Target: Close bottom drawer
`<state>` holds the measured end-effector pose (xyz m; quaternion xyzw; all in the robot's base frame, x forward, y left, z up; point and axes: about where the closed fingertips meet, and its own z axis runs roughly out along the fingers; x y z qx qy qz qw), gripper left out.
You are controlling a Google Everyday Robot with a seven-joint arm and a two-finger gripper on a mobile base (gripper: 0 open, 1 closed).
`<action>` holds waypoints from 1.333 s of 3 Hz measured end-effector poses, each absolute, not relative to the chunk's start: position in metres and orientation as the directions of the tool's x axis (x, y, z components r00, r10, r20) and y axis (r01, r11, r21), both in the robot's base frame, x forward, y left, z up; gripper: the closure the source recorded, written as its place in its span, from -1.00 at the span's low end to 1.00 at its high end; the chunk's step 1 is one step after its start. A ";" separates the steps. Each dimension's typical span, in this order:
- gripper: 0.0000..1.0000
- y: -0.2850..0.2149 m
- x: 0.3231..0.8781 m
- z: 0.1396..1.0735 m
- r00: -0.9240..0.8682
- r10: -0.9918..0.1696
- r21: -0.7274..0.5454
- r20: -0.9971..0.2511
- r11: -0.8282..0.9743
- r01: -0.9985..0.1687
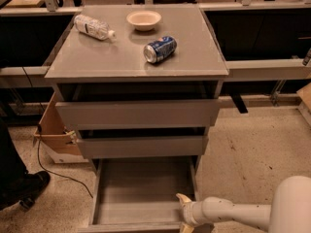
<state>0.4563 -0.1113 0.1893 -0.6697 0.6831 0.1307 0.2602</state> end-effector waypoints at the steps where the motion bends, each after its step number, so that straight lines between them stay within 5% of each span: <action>1: -1.00 -0.103 0.472 0.190 0.057 -0.832 -0.198 -0.552 0.064 -0.978; 4: 0.28 -0.092 0.486 0.196 0.092 -0.806 -0.240 -0.584 0.063 -0.969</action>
Offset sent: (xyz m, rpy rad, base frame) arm 0.0420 0.0222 0.0051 0.0891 -0.1034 0.0229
